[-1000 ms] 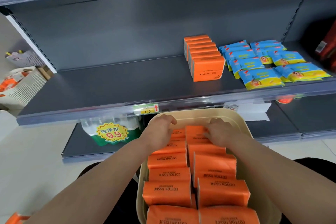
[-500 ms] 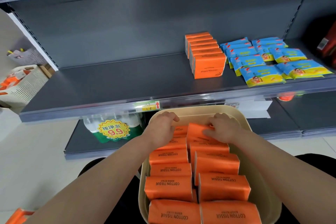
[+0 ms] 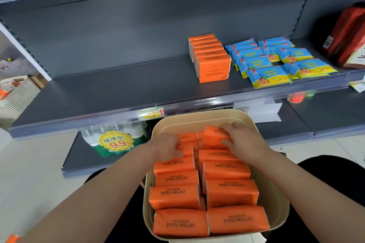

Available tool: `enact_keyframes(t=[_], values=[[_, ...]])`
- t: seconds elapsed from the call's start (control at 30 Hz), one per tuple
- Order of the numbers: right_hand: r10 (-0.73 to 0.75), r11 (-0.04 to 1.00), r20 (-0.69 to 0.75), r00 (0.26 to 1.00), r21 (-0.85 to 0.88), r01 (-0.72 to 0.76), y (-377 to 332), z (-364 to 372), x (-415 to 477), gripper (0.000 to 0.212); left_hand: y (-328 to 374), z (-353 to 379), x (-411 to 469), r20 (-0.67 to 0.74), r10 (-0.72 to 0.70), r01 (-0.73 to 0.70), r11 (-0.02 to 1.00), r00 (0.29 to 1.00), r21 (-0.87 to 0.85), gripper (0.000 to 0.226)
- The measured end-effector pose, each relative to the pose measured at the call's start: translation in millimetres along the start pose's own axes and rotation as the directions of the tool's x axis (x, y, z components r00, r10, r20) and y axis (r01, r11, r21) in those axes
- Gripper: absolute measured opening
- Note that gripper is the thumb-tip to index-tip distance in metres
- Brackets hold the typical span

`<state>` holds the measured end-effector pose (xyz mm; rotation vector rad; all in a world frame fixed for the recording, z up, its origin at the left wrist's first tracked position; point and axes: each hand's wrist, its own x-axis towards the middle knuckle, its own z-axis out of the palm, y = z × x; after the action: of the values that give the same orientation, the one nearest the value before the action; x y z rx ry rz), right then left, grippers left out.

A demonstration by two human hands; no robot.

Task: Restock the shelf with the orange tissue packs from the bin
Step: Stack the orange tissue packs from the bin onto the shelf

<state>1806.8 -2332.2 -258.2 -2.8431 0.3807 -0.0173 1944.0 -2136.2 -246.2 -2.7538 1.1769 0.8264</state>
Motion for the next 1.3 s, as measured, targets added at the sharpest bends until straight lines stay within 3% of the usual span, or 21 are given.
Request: enact_keyframes(t=[0.13, 0.3, 0.43, 0.67, 0.8, 1.1, 1.3], values=[[0.015, 0.999, -0.076, 0.997, -0.027, -0.017, -1, -3, -2, 0.045, -3, 5, 1, -0.055, -0.020, 0.025, 0.994, 0.998, 0.102, 0.022], [0.004, 1.000, -0.078, 0.997, -0.019, -0.006, -7, -5, -2, 0.044, -3, 7, -2, -0.183, -0.038, 0.060, 0.992, 0.982, 0.115, 0.023], [0.027, 0.996, -0.147, 0.989, -0.081, -0.039, -2, -12, -2, 0.043, 4, -5, -5, -0.423, -0.046, 0.028, 0.998, 0.905, -0.048, 0.022], [0.051, 0.988, -0.242, 0.969, -0.129, -0.085, -2, -26, 5, 0.043, 10, -28, -7, -0.580, -0.060, -0.059, 0.981, 0.812, -0.185, 0.028], [0.056, 0.986, -0.247, 0.968, -0.139, -0.093, 6, -33, 4, 0.043, 20, -37, -5, -0.609, -0.050, -0.081, 0.979, 0.792, -0.186, 0.034], [0.102, 0.989, -0.407, 0.908, -0.060, -0.138, 40, -49, 17, 0.045, 64, -99, 34, -0.743, -0.022, -0.129, 0.981, 0.669, -0.145, 0.036], [0.144, 0.986, -0.395, 0.907, -0.022, -0.166, 58, -45, 26, 0.044, 87, -115, 79, -0.704, 0.024, -0.056, 0.998, 0.710, -0.022, 0.041]])
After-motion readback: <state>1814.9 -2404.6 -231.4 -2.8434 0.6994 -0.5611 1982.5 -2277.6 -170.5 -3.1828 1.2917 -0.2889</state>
